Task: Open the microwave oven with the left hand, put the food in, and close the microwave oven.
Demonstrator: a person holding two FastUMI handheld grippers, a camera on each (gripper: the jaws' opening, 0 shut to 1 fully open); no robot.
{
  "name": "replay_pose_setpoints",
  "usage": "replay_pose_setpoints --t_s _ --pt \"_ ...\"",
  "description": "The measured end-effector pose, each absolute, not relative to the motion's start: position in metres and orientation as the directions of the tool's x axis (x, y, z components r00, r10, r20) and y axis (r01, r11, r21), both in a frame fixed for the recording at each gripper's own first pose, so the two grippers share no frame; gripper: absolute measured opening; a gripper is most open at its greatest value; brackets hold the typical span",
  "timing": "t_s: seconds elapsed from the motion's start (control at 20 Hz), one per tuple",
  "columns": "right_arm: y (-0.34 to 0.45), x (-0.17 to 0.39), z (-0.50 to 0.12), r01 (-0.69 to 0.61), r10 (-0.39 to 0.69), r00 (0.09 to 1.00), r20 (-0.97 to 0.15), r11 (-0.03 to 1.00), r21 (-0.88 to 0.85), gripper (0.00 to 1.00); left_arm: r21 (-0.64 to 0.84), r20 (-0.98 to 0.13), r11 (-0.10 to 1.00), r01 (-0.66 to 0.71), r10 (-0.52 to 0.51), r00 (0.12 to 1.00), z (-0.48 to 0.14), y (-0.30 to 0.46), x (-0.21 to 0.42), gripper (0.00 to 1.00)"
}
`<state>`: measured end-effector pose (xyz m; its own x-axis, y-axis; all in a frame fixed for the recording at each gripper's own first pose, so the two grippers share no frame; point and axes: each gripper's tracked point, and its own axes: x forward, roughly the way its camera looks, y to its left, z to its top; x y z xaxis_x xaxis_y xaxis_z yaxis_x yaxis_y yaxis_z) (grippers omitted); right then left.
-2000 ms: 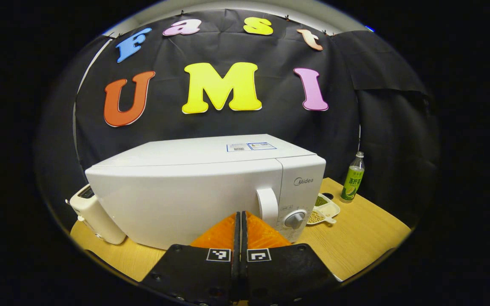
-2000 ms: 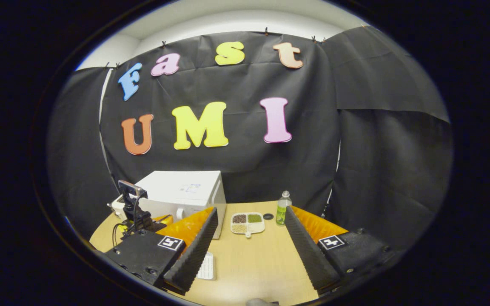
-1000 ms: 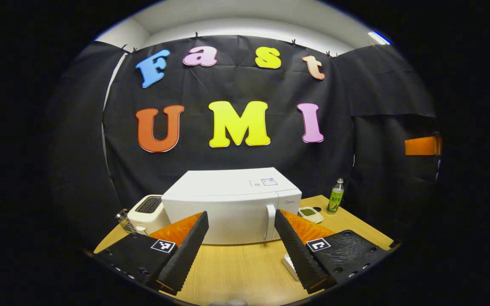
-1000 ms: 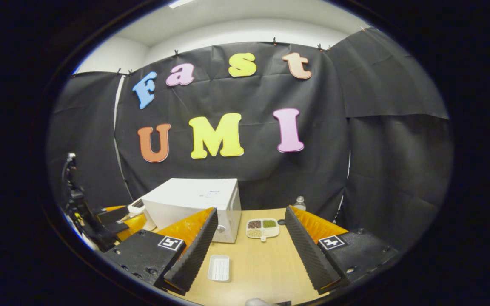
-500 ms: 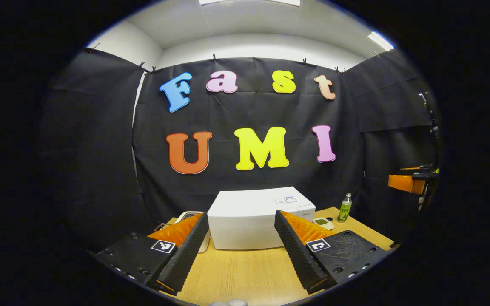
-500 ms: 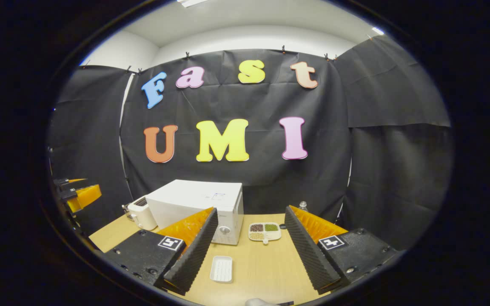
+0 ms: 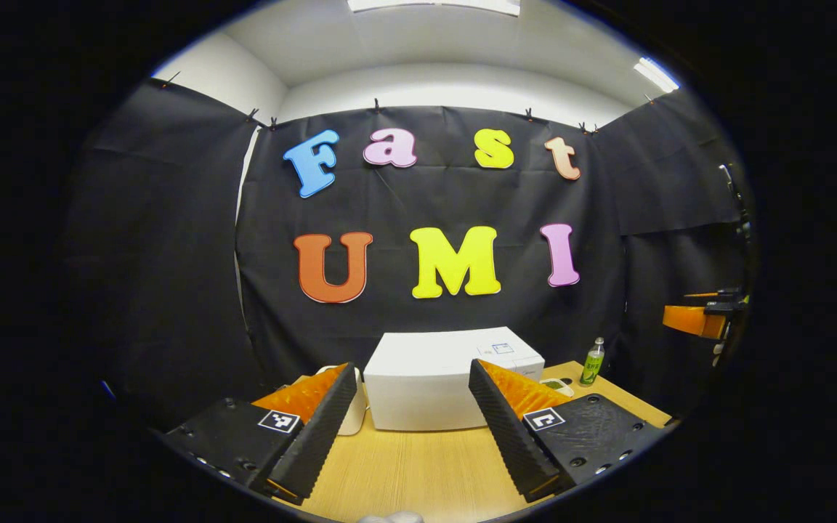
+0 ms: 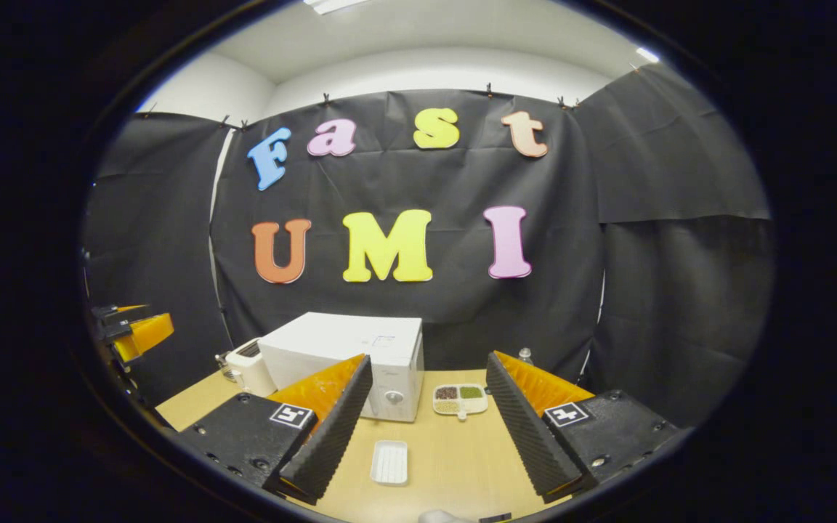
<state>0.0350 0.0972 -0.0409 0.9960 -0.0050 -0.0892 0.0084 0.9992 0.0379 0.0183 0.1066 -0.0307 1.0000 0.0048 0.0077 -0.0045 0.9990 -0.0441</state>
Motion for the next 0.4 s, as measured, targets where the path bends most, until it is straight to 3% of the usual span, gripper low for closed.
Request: replay_pose_setpoints --t_s 0.05,0.1,0.15,0.2,0.35,0.4 --pt "0.0971 0.0358 -0.0396 0.01 -0.007 0.996 -0.086 0.999 0.035 1.0 -0.048 0.008 0.999 -0.012 0.012 1.0 -0.0299 0.1091 0.0194 0.96" --pt "0.0977 0.0352 -0.0383 0.009 -0.006 0.996 -0.085 0.999 0.035 1.0 -0.053 0.011 0.999 -0.014 0.015 1.0 -0.0298 0.1096 0.0196 0.88" --pt "0.0982 0.0366 -0.0382 0.009 -0.006 0.997 -0.082 0.999 0.036 1.0 -0.056 0.012 0.998 -0.015 0.015 1.0 -0.0288 0.1102 0.0198 0.95" --pt "0.0992 0.0364 -0.0368 0.008 -0.005 0.997 -0.081 0.999 0.038 0.92 -0.055 0.014 0.998 -0.014 0.015 1.0 -0.0278 0.1109 0.0194 0.95" --pt "0.1024 0.0356 -0.0332 0.006 -0.004 0.997 -0.074 0.999 0.036 1.0 -0.052 0.016 0.999 -0.018 0.019 1.0 -0.0266 0.1142 0.021 0.96" --pt "0.1023 0.0353 -0.0335 0.006 -0.003 0.997 -0.073 0.999 0.034 0.92 -0.054 0.018 0.998 -0.018 0.019 1.0 -0.0263 0.1152 0.0201 0.96"
